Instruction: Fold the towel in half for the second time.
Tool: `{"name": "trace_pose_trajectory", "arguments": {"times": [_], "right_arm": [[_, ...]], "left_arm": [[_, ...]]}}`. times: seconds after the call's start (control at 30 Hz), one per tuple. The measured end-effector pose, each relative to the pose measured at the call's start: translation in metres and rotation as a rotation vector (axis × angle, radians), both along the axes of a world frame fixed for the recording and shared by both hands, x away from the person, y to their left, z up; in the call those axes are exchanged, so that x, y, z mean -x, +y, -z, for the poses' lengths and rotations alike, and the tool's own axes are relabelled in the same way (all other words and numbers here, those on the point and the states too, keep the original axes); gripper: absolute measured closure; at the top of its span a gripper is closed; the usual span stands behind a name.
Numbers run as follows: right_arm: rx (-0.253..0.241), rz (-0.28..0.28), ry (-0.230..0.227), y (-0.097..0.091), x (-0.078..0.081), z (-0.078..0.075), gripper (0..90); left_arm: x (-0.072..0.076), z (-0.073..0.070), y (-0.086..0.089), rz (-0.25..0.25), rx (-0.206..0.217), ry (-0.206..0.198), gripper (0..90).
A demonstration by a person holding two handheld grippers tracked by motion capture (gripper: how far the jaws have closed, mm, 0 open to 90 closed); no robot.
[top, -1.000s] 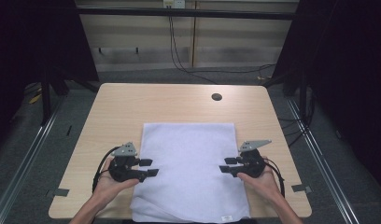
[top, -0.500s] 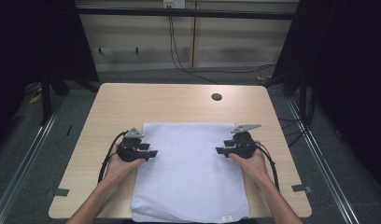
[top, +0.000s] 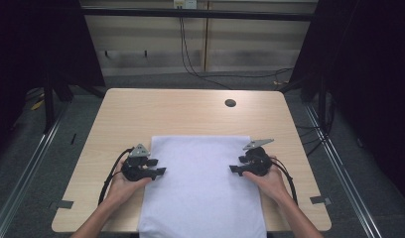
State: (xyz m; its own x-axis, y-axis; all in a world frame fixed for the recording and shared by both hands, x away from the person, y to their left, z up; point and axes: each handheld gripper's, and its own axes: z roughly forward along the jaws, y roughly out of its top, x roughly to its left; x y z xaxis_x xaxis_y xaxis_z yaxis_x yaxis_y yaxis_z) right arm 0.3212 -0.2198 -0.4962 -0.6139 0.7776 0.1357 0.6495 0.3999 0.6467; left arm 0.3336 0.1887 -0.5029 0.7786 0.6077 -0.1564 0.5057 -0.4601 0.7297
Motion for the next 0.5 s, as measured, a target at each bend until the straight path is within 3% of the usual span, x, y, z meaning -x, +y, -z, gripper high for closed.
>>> {"name": "trace_pose_trajectory", "arguments": {"times": [0.07, 0.17, 0.33, 0.5], "right_arm": [[-0.022, 0.001, 0.013, -0.002, 0.008, 0.0, 42.2], [-0.016, -0.019, 0.01, -0.002, 0.019, -0.001, 41.9], [-0.029, -0.045, 0.012, -0.002, 0.038, -0.001, 41.8], [-0.049, -0.055, 0.037, -0.004, 0.053, -0.002, 41.7]], "left_arm": [[0.008, 0.001, 0.003, 0.01, 0.008, -0.006, 49.9], [0.018, 0.0, 0.005, 0.024, 0.008, 0.007, 50.5], [0.036, -0.003, 0.002, 0.043, -0.025, -0.004, 49.2], [0.05, -0.005, 0.006, 0.049, -0.008, 0.04, 49.0]]}}
